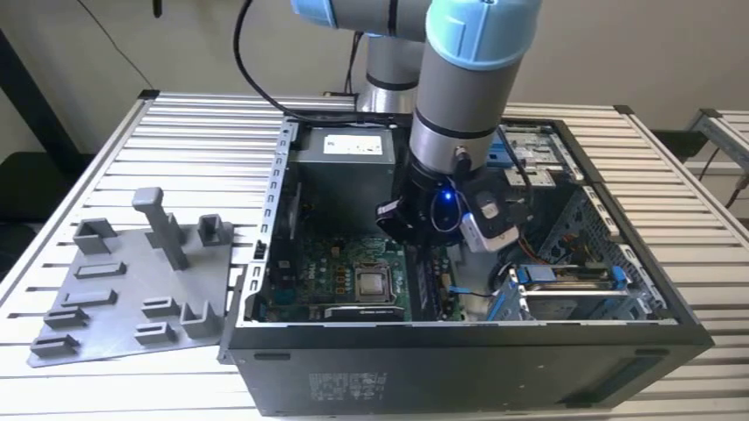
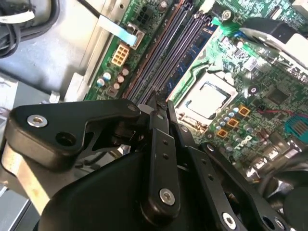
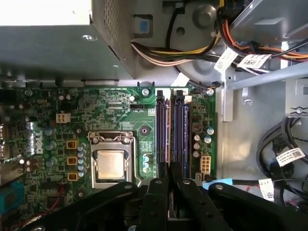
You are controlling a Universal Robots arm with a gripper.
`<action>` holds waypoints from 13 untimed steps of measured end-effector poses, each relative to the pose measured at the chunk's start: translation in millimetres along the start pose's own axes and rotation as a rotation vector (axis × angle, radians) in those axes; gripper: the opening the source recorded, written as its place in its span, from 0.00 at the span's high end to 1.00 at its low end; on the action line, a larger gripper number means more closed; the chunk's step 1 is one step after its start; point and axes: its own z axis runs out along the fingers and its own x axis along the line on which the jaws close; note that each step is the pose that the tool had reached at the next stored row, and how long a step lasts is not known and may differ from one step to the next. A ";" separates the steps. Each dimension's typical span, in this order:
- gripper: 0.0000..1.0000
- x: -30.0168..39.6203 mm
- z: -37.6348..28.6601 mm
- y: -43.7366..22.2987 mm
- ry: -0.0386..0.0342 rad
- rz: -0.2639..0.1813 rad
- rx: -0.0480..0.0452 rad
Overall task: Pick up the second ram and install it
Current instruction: 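Insert the second ram into the second slot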
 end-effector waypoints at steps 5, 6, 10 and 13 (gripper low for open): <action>0.86 0.0 2.0 -0.4 -0.0002 0.012 0.0011; 0.86 0.0 2.1 -0.4 -0.0002 0.012 0.0011; 0.86 0.0 5.6 -0.5 -0.0002 0.012 0.0010; 0.86 0.1 8.0 -0.6 -0.0002 0.012 0.0010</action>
